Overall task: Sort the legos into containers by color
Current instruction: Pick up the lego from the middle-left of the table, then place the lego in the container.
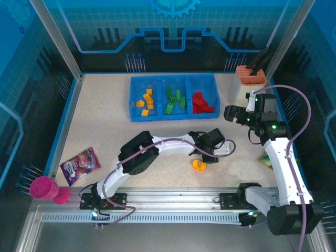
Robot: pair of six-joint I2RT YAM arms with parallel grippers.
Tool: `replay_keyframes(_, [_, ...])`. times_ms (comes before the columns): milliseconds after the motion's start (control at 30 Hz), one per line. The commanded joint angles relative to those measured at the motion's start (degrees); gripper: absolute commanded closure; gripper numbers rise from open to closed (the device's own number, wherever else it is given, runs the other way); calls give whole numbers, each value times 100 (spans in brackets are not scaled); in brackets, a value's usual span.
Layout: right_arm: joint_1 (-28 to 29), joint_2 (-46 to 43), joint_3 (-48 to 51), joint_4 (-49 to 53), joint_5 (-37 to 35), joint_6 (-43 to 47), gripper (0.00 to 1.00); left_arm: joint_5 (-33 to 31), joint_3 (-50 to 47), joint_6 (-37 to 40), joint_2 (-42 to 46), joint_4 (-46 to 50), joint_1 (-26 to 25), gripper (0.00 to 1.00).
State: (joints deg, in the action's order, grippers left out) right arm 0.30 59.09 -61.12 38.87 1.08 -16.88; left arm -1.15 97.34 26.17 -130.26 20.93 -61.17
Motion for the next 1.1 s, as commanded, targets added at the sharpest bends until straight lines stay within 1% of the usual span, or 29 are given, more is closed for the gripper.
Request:
replay_keyframes(0, [-100,65,16,-109,85,88,0,-174,94,15,-159,358,8,64])
replay_keyframes(67, [-95,89,4,-100,82,106,0,-204,58,-15,-116,362,8,69])
replay_keyframes(200, [-109,118,-5,-90,33,115,0,-293,-13,-280,146,312,142,73])
replay_keyframes(267, [-109,137,-6,-90,16,115,0,-267,-114,-495,481,223,301,74])
replay_keyframes(333, [-109,175,-28,-82,35,116,0,-273,-370,-657,993,56,464,74])
replay_keyframes(400, [-108,199,-29,-81,33,106,0,-414,-678,-795,1552,-99,624,75])
replay_keyframes(467, [-109,230,-17,-107,42,106,0,-559,-948,-912,2061,-207,843,75])
replay_keyframes(567, [-102,319,-4,-164,113,89,0,-838,-1291,-1126,2731,-392,1341,75])
replay_keyframes(700, [-109,388,-3,-229,247,47,0,-1206,-1522,-1637,3261,-664,2267,75])
replay_keyframes(800, [-109,382,-33,-197,223,69,0,-1439,-1497,-2095,3272,-809,2899,75])
replay_keyframes(933, [-102,374,-113,-23,52,158,0,-1742,-1069,-2844,2759,-620,3543,75])
replay_keyframes(1067, [-99,293,-123,72,-37,204,0,-1568,-705,-3674,2171,-469,3995,74])
